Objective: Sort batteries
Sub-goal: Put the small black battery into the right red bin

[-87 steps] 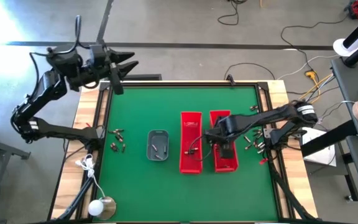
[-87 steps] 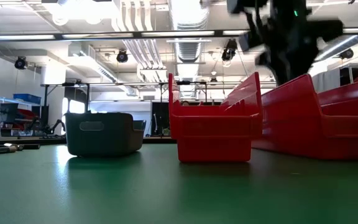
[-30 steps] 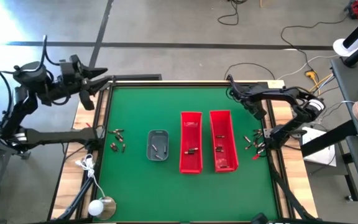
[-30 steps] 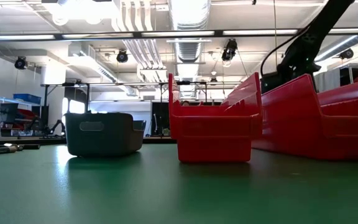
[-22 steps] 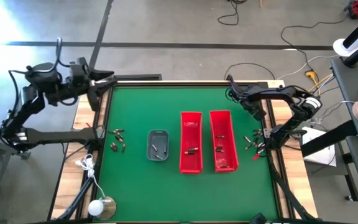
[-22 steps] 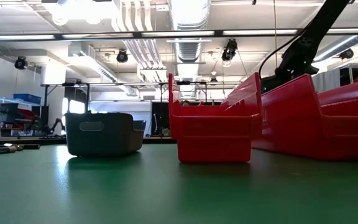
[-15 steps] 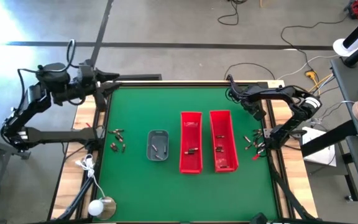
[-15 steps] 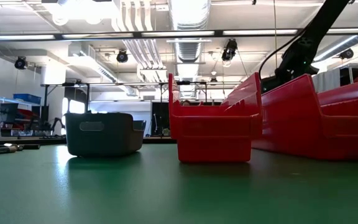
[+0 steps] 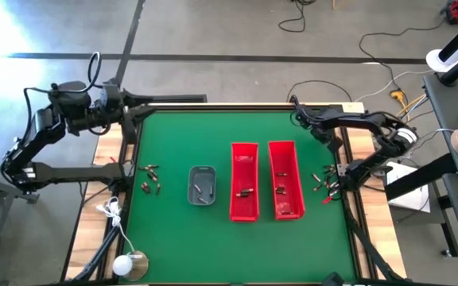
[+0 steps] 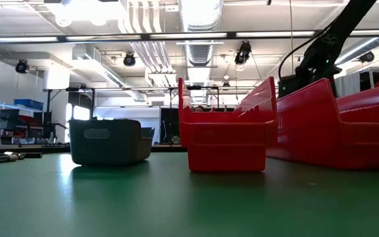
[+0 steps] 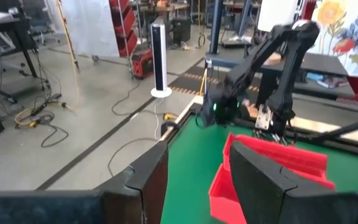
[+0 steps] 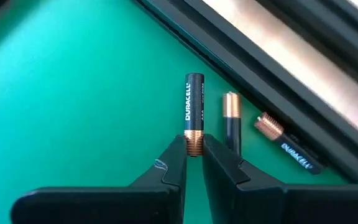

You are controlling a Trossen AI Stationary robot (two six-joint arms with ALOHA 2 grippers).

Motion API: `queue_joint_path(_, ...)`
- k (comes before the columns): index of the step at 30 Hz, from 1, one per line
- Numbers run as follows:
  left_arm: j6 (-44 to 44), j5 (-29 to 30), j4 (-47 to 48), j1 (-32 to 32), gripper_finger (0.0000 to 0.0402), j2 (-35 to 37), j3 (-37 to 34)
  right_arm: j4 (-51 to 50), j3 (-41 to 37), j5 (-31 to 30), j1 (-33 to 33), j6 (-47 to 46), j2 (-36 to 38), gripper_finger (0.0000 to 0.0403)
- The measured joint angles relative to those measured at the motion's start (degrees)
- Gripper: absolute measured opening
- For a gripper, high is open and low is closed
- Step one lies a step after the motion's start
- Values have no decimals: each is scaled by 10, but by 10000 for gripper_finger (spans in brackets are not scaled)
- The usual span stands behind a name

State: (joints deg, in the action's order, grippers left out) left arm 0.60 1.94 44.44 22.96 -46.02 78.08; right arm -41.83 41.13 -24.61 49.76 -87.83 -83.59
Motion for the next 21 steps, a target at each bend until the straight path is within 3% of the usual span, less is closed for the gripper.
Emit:
queue_joint_path(4,0,1,26,0,151,-1,0,2,8,-3,-10,113,66,30)
queue_joint_path(8,-4,3,22,0,151,-11,-2,2,28,13,-40,309,140,30)
queue_joint_path(13,-5,3,-2,0,151,-28,-2,-1,58,105,-112,521,227,29)
queue_joint_path(16,-5,4,-10,0,151,-33,-2,-35,93,155,-167,562,255,29)
queue_joint_path(21,7,4,-26,0,151,-34,-2,-121,187,176,-291,596,235,29)
